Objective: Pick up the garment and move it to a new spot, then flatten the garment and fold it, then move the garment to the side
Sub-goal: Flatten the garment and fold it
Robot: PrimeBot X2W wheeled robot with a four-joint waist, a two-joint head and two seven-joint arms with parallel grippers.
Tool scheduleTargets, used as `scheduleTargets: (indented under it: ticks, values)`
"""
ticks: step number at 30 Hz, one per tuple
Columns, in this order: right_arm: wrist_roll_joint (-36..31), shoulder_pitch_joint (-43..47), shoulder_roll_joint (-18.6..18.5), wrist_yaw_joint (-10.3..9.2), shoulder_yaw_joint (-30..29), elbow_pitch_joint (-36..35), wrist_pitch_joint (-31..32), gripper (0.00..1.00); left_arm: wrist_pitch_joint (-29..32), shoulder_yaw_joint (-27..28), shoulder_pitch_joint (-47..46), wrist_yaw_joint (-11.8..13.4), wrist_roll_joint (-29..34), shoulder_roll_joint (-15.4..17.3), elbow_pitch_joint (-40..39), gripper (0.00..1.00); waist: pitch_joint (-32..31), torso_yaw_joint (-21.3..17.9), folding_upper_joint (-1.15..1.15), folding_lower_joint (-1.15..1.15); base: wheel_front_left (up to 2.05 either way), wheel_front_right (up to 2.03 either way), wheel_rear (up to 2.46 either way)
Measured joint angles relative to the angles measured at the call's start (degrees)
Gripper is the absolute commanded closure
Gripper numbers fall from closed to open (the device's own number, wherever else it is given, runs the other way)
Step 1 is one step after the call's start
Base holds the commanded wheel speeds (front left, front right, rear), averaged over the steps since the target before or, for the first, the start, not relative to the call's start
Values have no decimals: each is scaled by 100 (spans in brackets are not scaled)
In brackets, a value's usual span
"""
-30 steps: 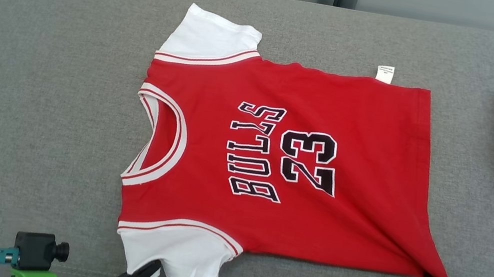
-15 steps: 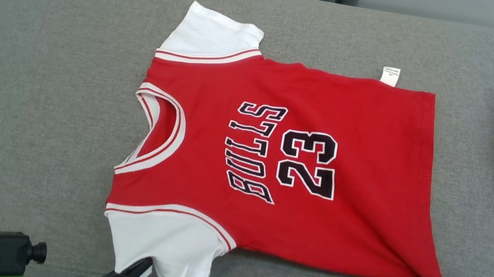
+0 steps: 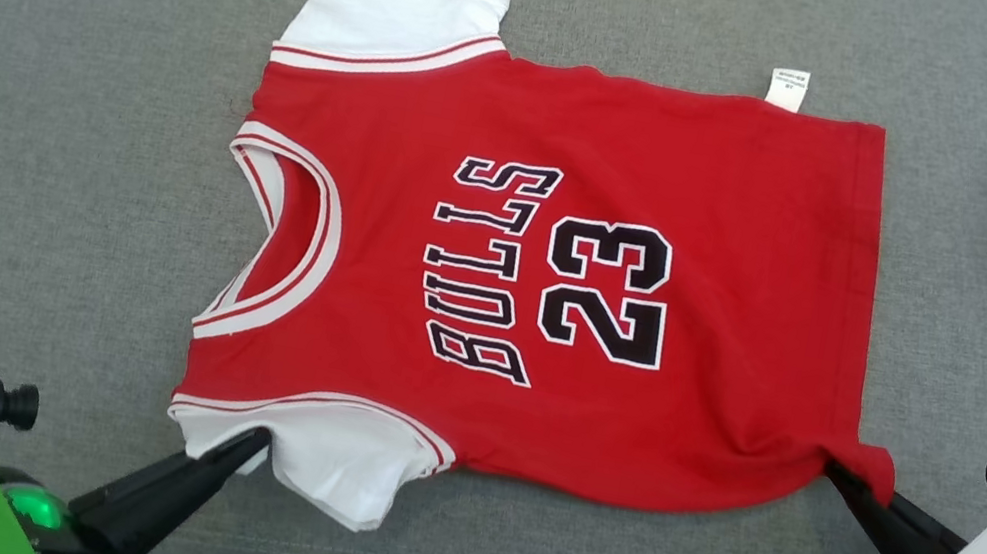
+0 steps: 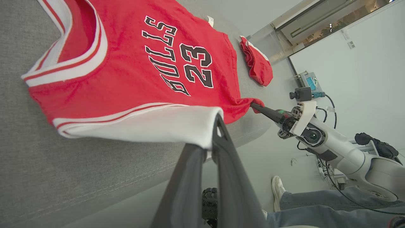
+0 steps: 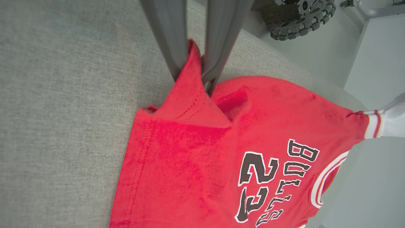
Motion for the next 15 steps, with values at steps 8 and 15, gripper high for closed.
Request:
scheduleTargets:
  ticks: [8,15]
  values:
    - [-23,-810,-108,-1,9,-215,566,100,755,272,-914,231,-298,485,-211,100,578,-39,0,0,0,0,0]
    - [-8,-1621,-142,0,-52,-267,1010,100,1411,449,-1883,435,-633,650,-192,100,1107,-111,0,1,0,0,0]
